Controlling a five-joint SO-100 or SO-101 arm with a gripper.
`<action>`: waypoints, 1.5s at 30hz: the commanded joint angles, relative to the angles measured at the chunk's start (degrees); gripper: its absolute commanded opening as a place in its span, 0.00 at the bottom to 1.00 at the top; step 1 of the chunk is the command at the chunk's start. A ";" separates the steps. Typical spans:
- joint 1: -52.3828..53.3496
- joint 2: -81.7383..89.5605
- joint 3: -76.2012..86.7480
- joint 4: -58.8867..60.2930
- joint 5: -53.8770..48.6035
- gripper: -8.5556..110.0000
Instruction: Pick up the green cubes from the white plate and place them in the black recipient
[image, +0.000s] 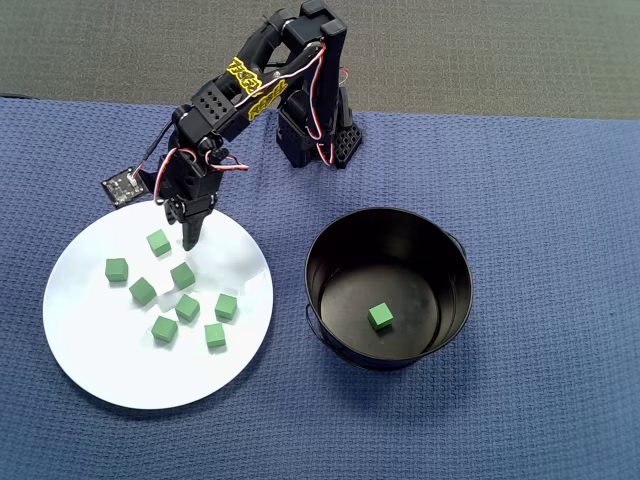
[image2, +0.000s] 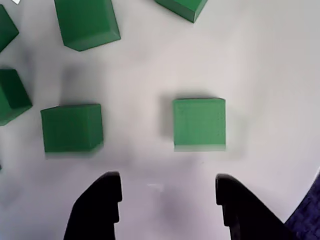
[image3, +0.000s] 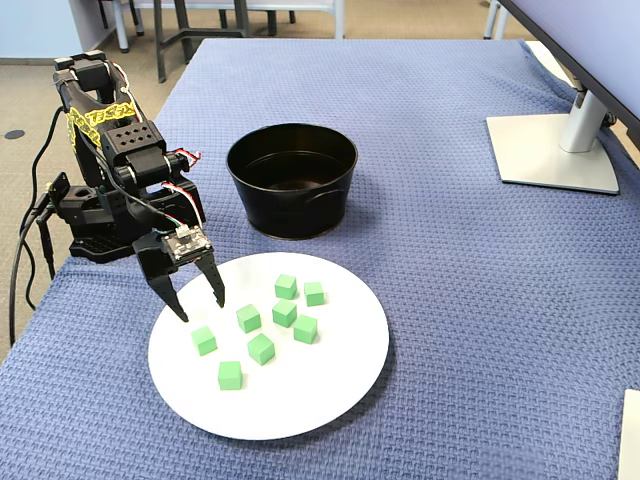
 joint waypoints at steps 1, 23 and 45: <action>0.53 -0.26 -4.13 -1.05 -2.02 0.24; 4.66 -7.73 -11.60 -1.41 -6.77 0.23; 4.31 -11.60 -9.93 -6.68 -5.98 0.19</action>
